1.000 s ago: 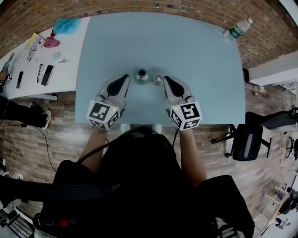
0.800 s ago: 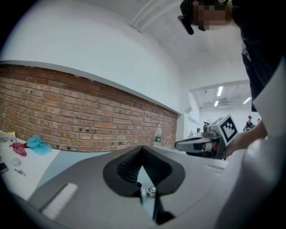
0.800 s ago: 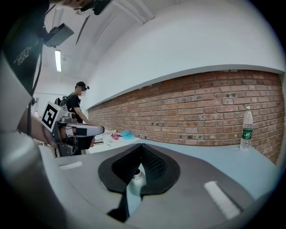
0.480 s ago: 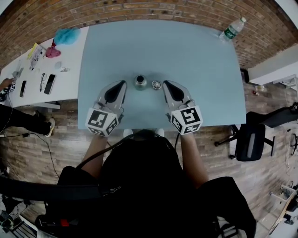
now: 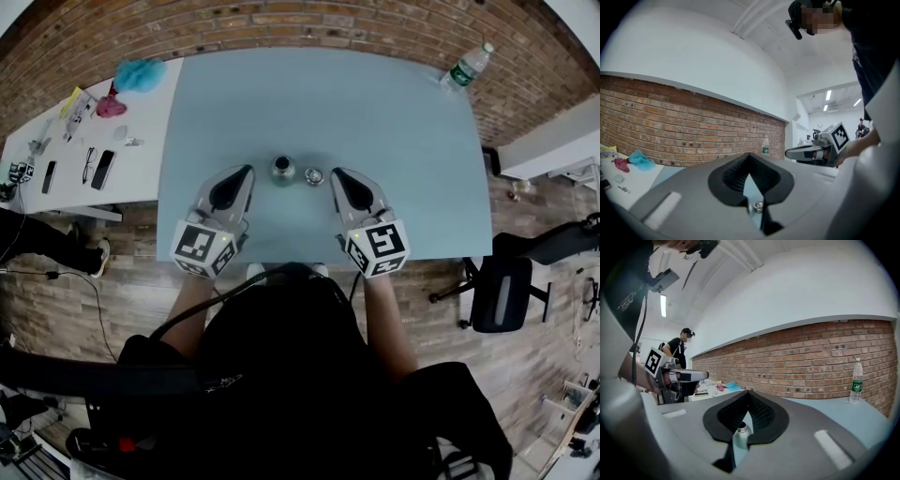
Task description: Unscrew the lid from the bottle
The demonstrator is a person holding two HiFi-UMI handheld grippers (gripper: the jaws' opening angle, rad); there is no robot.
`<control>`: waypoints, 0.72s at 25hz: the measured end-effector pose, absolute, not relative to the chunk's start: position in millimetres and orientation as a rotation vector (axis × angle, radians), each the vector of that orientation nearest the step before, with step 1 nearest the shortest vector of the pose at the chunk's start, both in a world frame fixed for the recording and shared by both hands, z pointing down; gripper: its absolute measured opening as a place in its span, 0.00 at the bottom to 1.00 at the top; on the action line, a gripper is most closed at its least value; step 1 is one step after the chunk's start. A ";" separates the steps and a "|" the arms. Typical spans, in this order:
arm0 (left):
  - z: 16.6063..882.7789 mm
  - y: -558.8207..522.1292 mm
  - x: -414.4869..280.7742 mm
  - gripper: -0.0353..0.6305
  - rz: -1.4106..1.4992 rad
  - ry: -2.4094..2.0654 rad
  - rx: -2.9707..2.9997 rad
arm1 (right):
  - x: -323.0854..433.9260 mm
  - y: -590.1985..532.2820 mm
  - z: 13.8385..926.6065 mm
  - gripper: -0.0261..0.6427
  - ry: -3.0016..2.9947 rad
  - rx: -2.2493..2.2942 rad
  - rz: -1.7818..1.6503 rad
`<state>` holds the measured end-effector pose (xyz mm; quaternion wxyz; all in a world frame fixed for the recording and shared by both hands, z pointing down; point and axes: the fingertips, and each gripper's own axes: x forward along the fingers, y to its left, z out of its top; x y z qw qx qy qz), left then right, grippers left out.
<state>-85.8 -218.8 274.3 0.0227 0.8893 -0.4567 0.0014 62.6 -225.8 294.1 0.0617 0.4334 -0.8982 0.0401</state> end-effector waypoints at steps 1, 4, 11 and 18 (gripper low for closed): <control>273.6 -217.9 -86.2 0.05 -0.002 -1.416 2.752 | 63.2 -225.0 293.1 0.04 -2.716 1.309 0.118; 270.2 -216.3 -88.3 0.05 -0.018 -1.424 2.749 | 65.3 -223.4 288.8 0.04 -2.719 1.307 0.107; 265.3 -212.7 -90.8 0.05 -0.018 -1.431 2.760 | 66.9 -221.1 279.3 0.04 -2.730 1.308 0.076; 265.7 -209.1 -92.3 0.05 -0.017 -1.434 2.764 | 66.3 -215.3 280.1 0.04 -2.723 1.276 0.062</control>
